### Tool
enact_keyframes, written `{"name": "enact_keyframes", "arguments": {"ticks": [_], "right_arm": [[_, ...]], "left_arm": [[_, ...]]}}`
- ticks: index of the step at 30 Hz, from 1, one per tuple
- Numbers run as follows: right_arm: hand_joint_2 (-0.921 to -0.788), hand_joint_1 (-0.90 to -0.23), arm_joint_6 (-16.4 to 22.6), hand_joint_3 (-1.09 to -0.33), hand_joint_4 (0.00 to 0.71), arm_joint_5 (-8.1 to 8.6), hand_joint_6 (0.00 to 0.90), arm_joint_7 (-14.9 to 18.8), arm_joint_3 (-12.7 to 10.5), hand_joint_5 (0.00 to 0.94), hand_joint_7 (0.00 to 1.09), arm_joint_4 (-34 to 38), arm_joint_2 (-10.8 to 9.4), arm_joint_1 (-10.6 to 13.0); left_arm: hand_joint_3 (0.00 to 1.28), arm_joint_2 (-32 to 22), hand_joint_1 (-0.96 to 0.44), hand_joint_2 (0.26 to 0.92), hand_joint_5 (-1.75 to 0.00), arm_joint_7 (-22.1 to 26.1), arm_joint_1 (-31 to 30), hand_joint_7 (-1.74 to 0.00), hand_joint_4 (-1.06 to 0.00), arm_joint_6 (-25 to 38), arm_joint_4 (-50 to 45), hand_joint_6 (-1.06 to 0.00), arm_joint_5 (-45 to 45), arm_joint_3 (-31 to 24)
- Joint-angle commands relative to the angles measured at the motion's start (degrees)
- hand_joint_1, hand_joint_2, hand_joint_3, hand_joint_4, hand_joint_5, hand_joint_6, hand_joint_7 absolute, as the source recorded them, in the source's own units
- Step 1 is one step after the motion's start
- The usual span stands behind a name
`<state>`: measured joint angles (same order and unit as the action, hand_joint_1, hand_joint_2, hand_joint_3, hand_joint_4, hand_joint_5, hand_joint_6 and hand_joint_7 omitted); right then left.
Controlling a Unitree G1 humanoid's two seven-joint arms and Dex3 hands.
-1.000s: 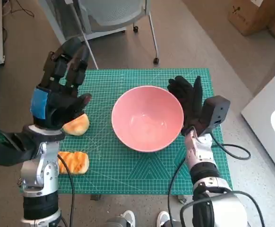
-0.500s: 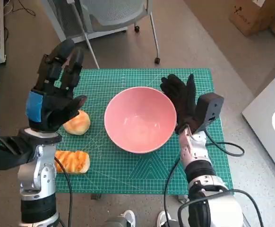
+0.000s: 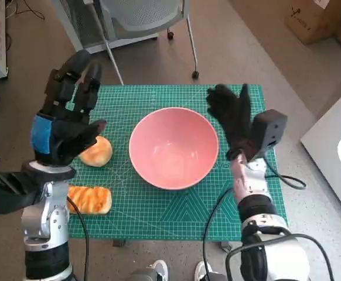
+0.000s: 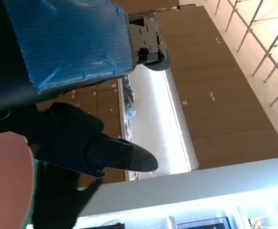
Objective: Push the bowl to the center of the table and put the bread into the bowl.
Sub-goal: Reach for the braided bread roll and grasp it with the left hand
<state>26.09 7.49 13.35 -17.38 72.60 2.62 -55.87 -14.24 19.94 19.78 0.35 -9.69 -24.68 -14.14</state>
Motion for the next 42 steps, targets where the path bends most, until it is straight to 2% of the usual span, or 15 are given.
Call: {"name": "enact_keyframes", "arguments": {"ticks": [1, 4, 9, 14, 18, 22, 27, 34, 38, 42], "right_arm": [[-0.921, -0.609, 4.98, -0.724, 0.205, -0.48, 0.382, 2.08, 0.96, 0.008, 0.04, -2.3, 2.05, -1.0], [-0.921, -0.63, 9.23, -0.688, 0.21, -0.01, 0.382, 4.31, 1.27, 0.008, 0.04, -4.03, 3.01, -1.03], [-0.921, -0.64, 14.42, -0.669, 0.216, 1.98, 0.38, 10.26, 1.61, 0.009, 0.04, -8.35, 4.17, -0.96], [-0.921, -0.642, 16.58, -0.66, 0.215, 3.54, 0.367, 14.67, 2.5, 0.006, 0.03, -13.34, 5.25, 0.03], [-0.921, -0.645, 16.51, -0.637, 0.221, 5.32, 0.367, 17.16, 2.6, 0.008, 0.03, -16.53, 5.53, 0.96], [-0.921, -0.652, 16.86, -0.612, 0.23, 6.42, 0.375, 18.05, 2.47, 0.01, 0.03, -18.39, 5.65, 1.51], [-0.921, -0.636, 17.67, -0.602, 0.235, 6.73, 0.394, 17.63, 2.69, 0.01, 0.04, -19.25, 5.69, 1.81], [-0.921, -0.607, 18.46, -0.598, 0.245, 5.73, 0.407, 16.1, 3.13, 0.011, 0.04, -18.31, 5.83, 1.36], [-0.921, -0.604, 18.06, -0.601, 0.247, 5.44, 0.409, 15.2, 3.46, 0.011, 0.04, -17.8, 5.58, 0.91], [-0.921, -0.615, 17.14, -0.601, 0.248, 5.86, 0.411, 14.81, 3.62, 0.01, 0.04, -17.55, 5.16, 0.62]], "left_arm": [[0.09, -0.51, -0.5, 0.921, -0.02, -0.11, -0.25, -0.57, -0.11, -0.22, -0.95, 0.0, -0.02, -0.29], [0.09, -0.89, -0.51, 0.921, -0.02, 0.05, -0.27, -0.58, -0.11, -0.31, -1.1, 0.0, 0.11, -0.48], [0.09, -2.56, -0.53, 0.921, -0.02, 0.77, -0.37, -0.59, -0.11, -0.64, -1.37, 0.0, 0.61, -1.11], [0.09, -5.78, -0.57, 0.921, -0.01, 2.14, -0.99, -0.6, -0.11, -0.89, -2.55, 0.0, 1.47, -2.1], [0.08, -10.42, -0.64, 0.916, 0.0, 5.09, -2.33, -0.54, -0.09, -2.8, -3.69, 0.0, 3.88, -3.31], [0.05, -18.43, -0.66, 0.873, 0.0, 8.89, -4.29, -0.5, -0.08, -7.01, -5.01, 0.0, 10.08, -5.48], [0.01, -25.16, -0.63, 0.819, 0.0, 9.52, -7.99, -0.49, -0.08, -13.69, -6.69, 0.0, 19.2, -8.82], [0.0, -29.72, -0.58, 0.684, -0.07, 8.04, -12.41, -0.75, -0.17, -22.64, -7.22, -0.03, 29.74, -11.05], [0.0, -32.0, -0.56, 0.626, -0.1, 9.34, -15.45, -0.79, -0.21, -24.09, -8.46, -0.07, 32.96, -11.25], [0.0, -34.68, -0.53, 0.593, -0.15, 13.63, -19.62, -0.71, -0.21, -21.44, -10.42, -0.12, 32.16, -10.89]]}}
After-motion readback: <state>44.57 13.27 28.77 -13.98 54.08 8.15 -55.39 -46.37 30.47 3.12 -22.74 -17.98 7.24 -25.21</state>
